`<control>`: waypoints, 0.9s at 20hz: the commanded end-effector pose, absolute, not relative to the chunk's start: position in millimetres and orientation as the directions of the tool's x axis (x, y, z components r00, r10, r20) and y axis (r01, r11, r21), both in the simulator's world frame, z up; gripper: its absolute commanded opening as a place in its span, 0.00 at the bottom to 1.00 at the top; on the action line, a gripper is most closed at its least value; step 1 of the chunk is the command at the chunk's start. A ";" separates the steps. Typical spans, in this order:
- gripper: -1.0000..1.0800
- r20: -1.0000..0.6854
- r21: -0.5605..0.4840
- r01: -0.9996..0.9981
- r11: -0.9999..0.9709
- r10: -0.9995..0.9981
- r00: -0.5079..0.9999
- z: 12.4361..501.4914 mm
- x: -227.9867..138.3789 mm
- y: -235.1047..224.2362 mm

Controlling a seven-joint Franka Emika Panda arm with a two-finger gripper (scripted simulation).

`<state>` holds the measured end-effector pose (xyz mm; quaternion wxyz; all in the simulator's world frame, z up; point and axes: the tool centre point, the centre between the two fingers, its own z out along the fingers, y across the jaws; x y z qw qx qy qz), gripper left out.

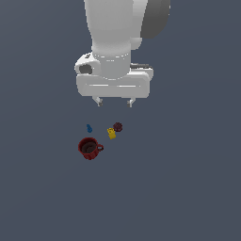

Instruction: Pick up a designated object from a clutter of objects.

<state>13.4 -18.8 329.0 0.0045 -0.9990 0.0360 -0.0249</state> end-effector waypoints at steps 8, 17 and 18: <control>0.96 0.060 -0.020 -0.029 -0.999 -0.031 0.998 334.7 14.0 -6.3; 0.96 0.064 -0.022 -0.013 -1.000 -0.014 0.998 335.9 14.1 -2.6; 0.96 0.064 -0.022 -0.011 -1.000 -0.012 0.998 335.0 14.1 -3.3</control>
